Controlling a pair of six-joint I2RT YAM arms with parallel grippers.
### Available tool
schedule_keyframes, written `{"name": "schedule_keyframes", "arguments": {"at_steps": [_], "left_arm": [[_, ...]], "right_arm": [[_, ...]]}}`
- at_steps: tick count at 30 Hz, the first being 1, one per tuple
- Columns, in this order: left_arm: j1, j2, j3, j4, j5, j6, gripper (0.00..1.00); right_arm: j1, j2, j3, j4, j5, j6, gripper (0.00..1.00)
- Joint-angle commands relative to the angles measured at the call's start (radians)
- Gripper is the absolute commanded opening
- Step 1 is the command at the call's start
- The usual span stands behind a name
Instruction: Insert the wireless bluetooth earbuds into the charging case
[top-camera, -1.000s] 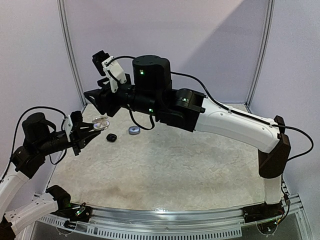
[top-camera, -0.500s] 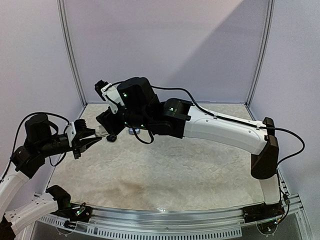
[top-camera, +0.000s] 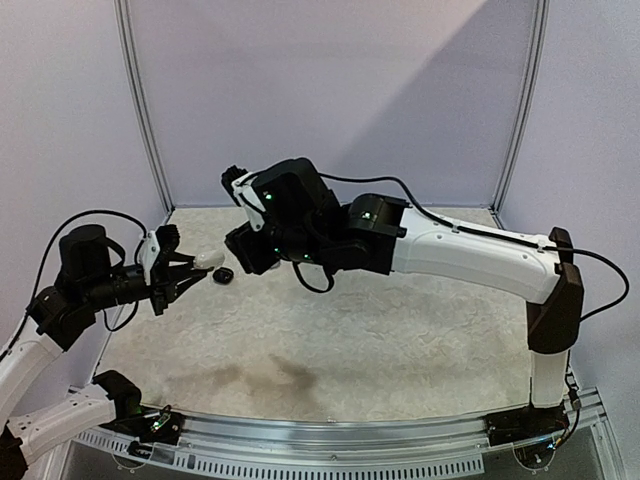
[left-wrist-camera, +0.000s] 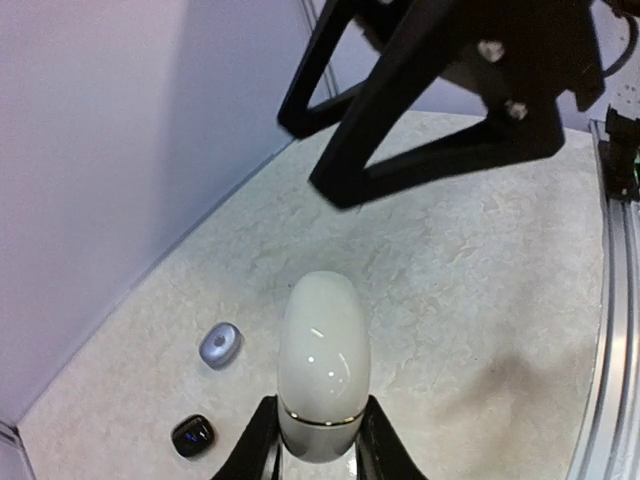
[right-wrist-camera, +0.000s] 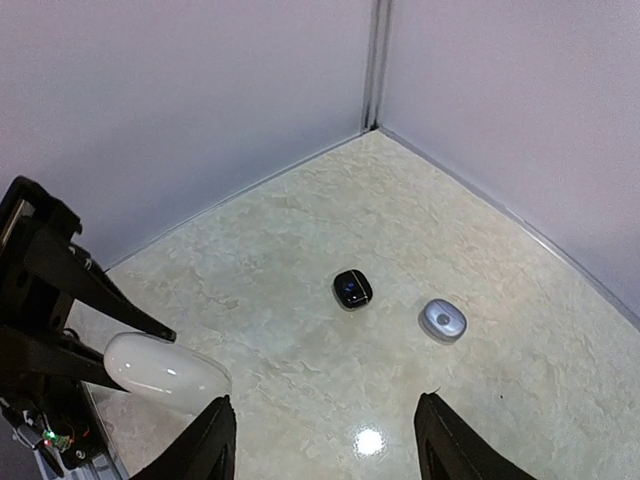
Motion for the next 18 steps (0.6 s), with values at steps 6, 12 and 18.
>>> {"name": "schedule_keyframes", "arguments": {"at_steps": [6,12,18], "left_arm": [[0.016,0.189,0.002,0.070,0.055,-0.568,0.00],[0.033,0.407,0.095,-0.011,0.097,-0.613,0.00],[0.063,0.744,0.307,-0.197,0.224,-0.621,0.00]], "right_arm": [[-0.228,-0.189,-0.297,-0.196,0.047,0.434,0.81],[-0.339,-0.341,-0.625,-0.153,-0.023,0.597,0.99],[-0.400,-0.462,-0.832,-0.097,-0.051,0.701,0.99]]}}
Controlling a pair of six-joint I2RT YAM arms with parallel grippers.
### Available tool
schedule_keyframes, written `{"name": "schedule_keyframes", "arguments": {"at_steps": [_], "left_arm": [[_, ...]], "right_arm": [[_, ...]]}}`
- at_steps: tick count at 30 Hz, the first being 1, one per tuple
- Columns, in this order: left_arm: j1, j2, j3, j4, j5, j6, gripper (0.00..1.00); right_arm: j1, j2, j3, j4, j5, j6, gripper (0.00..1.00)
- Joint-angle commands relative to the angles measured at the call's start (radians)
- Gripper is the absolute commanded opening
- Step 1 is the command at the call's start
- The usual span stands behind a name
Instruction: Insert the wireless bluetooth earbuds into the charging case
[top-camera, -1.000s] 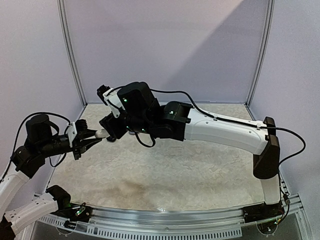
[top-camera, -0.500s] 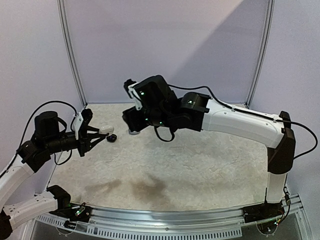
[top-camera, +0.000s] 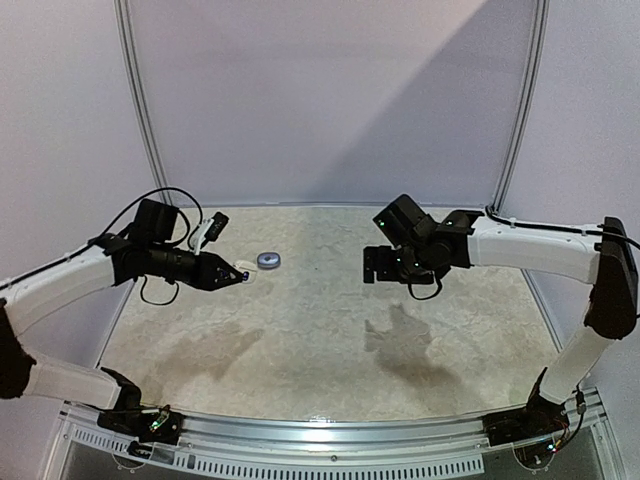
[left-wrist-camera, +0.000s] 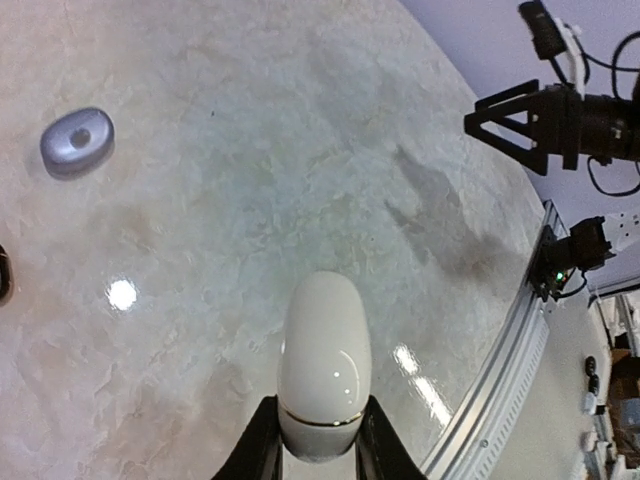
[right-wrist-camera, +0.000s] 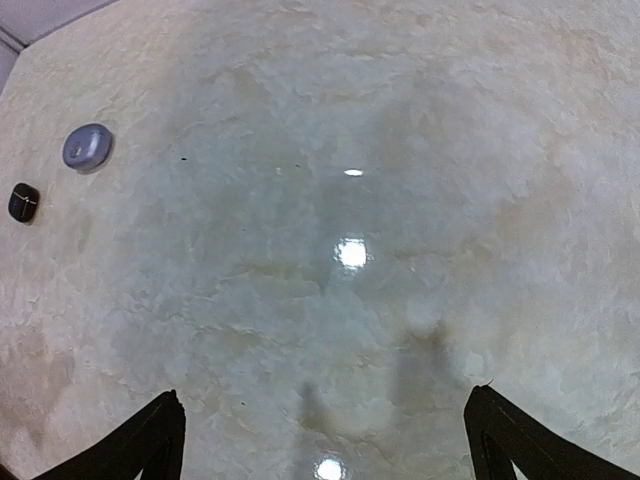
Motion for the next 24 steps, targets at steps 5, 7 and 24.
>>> {"name": "schedule_keyframes", "arguments": {"at_steps": [5,7,24], "left_arm": [[0.037,0.419,0.280,-0.237,0.169,-0.056,0.00],[0.047,0.509,0.307,-0.244,0.172,-0.055,0.00],[0.088,0.658,0.222,-0.130,0.017,-0.076,0.98]], "right_arm": [[-0.024,-0.134,-0.127,0.003,0.011,0.122,0.99],[-0.024,-0.141,-0.134,-0.002,0.021,0.129,0.99],[-0.024,-0.170,-0.142,-0.031,0.066,0.174,0.99]]}}
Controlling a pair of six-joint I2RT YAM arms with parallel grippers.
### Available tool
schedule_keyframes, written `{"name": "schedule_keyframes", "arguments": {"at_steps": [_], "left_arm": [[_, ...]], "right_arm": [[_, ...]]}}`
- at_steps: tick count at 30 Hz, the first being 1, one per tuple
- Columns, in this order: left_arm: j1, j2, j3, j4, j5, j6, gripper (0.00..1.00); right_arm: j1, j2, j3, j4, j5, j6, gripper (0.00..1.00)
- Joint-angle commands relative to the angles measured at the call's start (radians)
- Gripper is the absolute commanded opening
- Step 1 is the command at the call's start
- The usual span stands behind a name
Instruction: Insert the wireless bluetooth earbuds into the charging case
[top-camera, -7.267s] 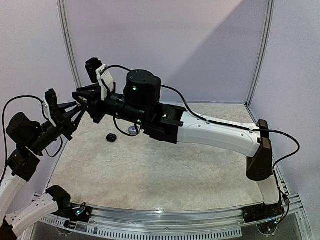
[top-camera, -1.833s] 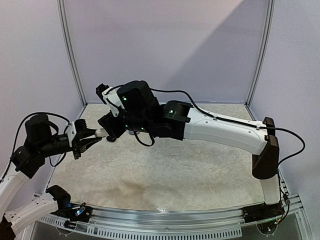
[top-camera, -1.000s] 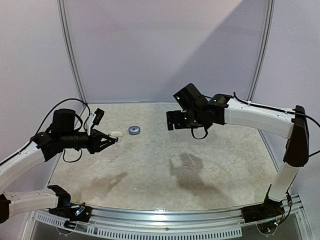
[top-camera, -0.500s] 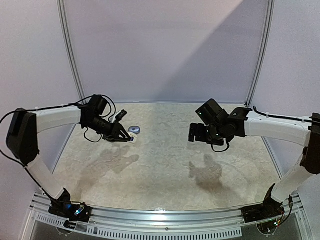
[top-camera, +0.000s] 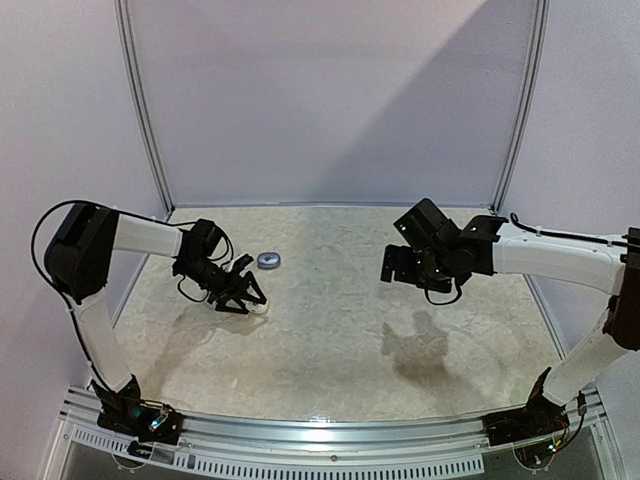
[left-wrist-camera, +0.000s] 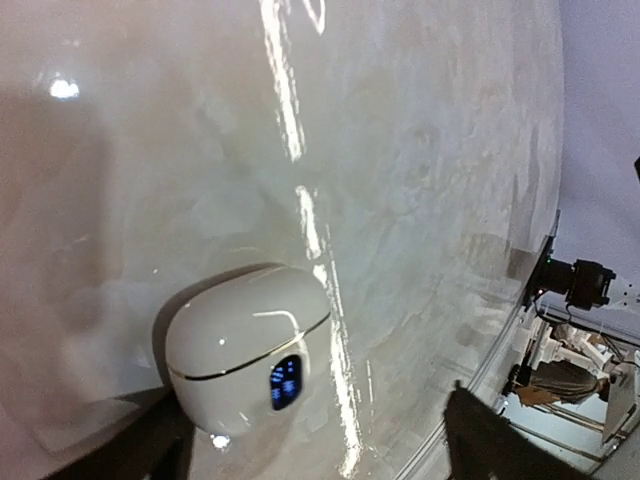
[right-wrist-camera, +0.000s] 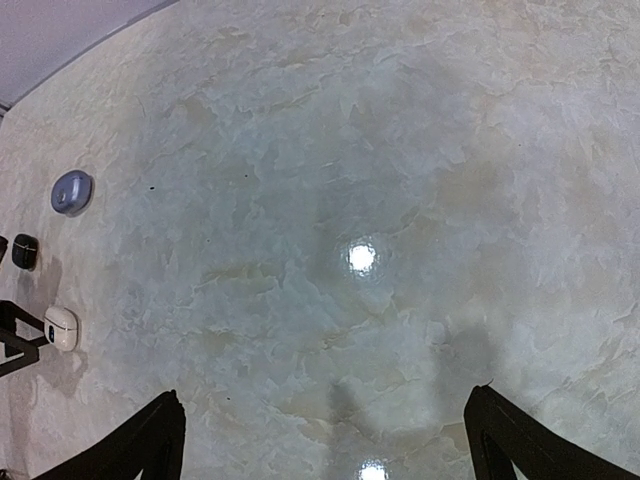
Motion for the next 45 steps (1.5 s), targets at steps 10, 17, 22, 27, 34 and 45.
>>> {"name": "schedule_keyframes", "arguments": {"at_steps": [10,17,22,27,34,45], "left_arm": [[0.005,-0.391,-0.062,-0.080,-0.273,0.072,0.99],[0.011,-0.527,-0.118,-0.147,-0.285,0.173,0.99],[0.062,-0.624,-0.120,-0.207,-0.360,0.226,0.99],[0.195,-0.789,-0.242,-0.113,-0.442,0.252,0.99],[0.252,-1.146,-0.565,0.259,-0.598,0.270,0.99],[0.261,-1.188,-0.699,0.386,-0.651,0.210,0.99]], "right_arm": [[-0.208,-0.131,-0.174,0.131,-0.008,-0.085,0.99],[-0.454,-0.330,-0.378,0.294,-0.074,-0.137,0.99],[-0.474,-0.389,-0.390,0.293,-0.075,-0.290,0.99],[-0.474,-0.473,-0.520,0.470,0.040,-0.431,0.99],[-0.473,-0.679,-0.754,0.698,0.234,-0.424,0.99],[-0.474,-1.015,-0.993,0.818,0.282,-0.542,0.99]]}}
